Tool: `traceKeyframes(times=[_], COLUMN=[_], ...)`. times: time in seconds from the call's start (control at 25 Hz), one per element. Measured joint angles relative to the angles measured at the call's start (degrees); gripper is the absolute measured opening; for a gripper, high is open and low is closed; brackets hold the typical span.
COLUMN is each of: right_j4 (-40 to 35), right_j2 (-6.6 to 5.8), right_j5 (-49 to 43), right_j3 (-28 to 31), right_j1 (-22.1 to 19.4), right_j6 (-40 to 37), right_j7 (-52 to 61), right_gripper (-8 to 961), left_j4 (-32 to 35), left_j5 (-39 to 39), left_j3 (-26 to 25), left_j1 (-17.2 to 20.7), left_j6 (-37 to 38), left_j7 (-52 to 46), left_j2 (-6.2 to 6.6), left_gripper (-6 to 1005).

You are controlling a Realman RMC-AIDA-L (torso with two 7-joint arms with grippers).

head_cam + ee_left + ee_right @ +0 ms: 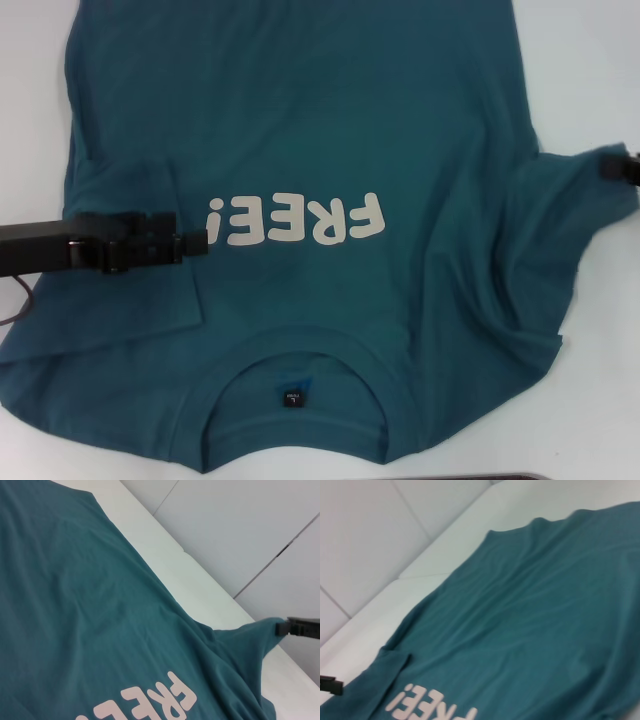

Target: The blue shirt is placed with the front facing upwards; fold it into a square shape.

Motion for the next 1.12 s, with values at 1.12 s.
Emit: traceKeyframes(times=[1.12], right_j4=[-0.5], right_j2=[-1.04], right_j5=[-0.1], right_j3=[3.6], right_j1=[-6.8], right_j6=[-0.3], right_j7=[0.7], right_gripper=[12], left_j4=[0.1], left_j5=[0.3], left_j3=[0.5], left_j1=[-0.9], left_j6=[0.6], left_j7=[-0.7], left_j2=[-0.63], left_gripper=[875])
